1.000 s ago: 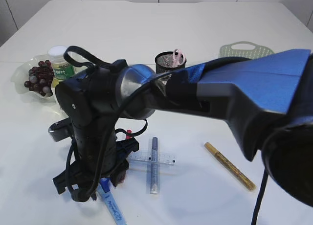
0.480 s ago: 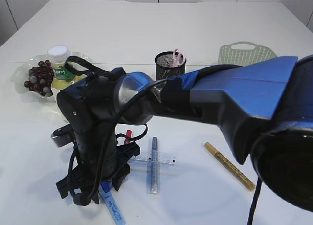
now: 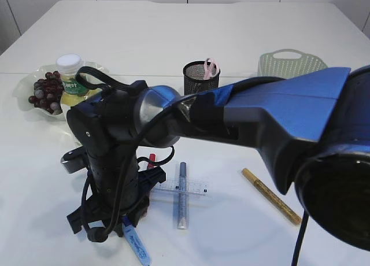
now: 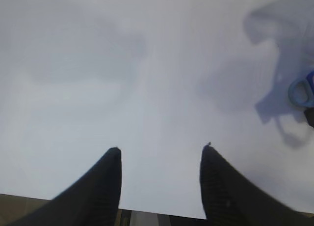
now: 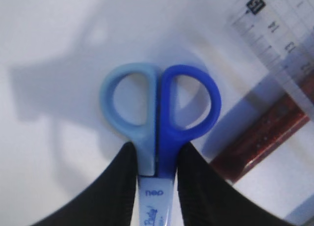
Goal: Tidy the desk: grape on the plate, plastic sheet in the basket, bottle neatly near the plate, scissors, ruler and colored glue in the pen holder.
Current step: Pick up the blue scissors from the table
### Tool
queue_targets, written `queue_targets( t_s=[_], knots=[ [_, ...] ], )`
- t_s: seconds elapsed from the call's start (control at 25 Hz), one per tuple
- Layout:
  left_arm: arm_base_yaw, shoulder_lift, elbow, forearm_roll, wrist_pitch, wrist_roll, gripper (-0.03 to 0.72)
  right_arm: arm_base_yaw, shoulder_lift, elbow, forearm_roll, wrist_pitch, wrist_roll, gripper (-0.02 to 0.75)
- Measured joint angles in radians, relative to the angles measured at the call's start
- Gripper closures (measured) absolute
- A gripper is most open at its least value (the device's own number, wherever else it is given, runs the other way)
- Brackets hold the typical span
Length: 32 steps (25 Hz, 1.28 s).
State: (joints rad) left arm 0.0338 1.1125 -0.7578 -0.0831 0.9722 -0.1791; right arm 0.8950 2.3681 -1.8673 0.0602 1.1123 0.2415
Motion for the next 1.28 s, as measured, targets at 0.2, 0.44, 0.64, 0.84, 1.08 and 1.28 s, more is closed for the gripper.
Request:
queue_targets(
  t_s=[0.2, 0.44, 0.64, 0.84, 1.08, 1.28],
  knots=[
    [0.0, 0.0, 0.0, 0.0, 0.0, 0.0, 0.309, 0.0, 0.0, 0.0, 0.0, 0.0, 0.0, 0.511],
    [0.0, 0.0, 0.0, 0.0, 0.0, 0.0, 0.309, 0.0, 0.0, -0.001, 0.007, 0.0, 0.0, 0.524],
    [0.0, 0.0, 0.0, 0.0, 0.0, 0.0, 0.309, 0.0, 0.008, -0.031, 0.021, 0.035, 0.0, 0.524],
    [0.0, 0.0, 0.0, 0.0, 0.0, 0.0, 0.309, 0.0, 0.015, -0.11, 0.024, 0.095, -0.008, 0.525],
    [0.0, 0.0, 0.0, 0.0, 0.0, 0.0, 0.309, -0.006, -0.008, -0.154, 0.046, 0.103, -0.029, 0.522],
    [0.0, 0.0, 0.0, -0.002, 0.0, 0.0, 0.309, -0.051, -0.049, -0.154, 0.078, 0.105, -0.045, 0.525]
  ],
)
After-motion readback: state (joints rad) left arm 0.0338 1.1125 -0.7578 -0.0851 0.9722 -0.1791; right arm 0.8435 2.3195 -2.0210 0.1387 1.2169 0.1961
